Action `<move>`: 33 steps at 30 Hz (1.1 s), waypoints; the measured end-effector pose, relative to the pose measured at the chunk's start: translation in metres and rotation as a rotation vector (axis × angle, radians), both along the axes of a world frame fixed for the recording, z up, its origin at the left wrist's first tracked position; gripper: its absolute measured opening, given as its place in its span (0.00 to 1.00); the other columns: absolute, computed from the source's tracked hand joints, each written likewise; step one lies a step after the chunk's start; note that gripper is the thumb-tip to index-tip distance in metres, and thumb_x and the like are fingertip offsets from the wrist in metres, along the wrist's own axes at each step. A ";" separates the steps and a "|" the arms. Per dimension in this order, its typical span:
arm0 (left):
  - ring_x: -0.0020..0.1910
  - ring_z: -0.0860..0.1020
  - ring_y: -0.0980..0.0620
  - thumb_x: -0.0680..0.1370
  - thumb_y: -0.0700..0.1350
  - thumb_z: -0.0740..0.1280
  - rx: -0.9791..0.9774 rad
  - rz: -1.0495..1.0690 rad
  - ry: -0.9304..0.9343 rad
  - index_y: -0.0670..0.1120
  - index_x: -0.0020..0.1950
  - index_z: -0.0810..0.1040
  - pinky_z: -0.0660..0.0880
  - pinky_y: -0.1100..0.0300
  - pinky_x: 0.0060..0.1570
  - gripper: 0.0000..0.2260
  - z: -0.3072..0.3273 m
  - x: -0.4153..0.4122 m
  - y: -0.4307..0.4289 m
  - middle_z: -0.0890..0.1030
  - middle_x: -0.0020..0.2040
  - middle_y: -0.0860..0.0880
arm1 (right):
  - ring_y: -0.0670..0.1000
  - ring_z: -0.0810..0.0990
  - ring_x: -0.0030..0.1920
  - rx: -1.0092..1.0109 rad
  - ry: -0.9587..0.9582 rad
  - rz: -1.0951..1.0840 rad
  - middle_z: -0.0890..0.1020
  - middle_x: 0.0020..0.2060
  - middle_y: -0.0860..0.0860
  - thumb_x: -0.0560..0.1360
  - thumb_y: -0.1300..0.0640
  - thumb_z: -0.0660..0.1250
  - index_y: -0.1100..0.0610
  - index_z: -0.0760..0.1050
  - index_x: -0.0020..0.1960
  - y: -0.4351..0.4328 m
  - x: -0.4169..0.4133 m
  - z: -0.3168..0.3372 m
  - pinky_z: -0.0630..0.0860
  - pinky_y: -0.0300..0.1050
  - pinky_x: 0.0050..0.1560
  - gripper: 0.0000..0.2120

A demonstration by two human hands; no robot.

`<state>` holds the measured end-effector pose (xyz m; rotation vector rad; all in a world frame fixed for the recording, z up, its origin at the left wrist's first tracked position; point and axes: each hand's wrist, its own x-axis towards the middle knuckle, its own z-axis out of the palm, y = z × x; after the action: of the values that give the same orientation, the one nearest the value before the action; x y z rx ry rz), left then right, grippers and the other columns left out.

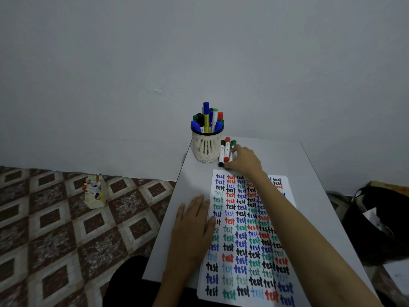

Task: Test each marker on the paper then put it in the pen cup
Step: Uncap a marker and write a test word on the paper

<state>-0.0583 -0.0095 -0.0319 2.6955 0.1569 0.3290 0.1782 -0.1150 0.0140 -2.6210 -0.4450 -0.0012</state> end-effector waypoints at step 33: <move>0.76 0.47 0.50 0.79 0.60 0.45 0.045 0.134 0.028 0.59 0.74 0.60 0.43 0.53 0.73 0.23 0.000 0.009 -0.012 0.53 0.78 0.47 | 0.54 0.84 0.39 1.517 0.256 0.119 0.82 0.51 0.63 0.76 0.53 0.63 0.58 0.70 0.52 -0.088 -0.137 0.030 0.82 0.43 0.34 0.10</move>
<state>-0.0492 -0.0215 -0.0320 2.7413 0.3440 0.3383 0.0412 -0.2033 0.0442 -1.0830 -0.2952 0.0255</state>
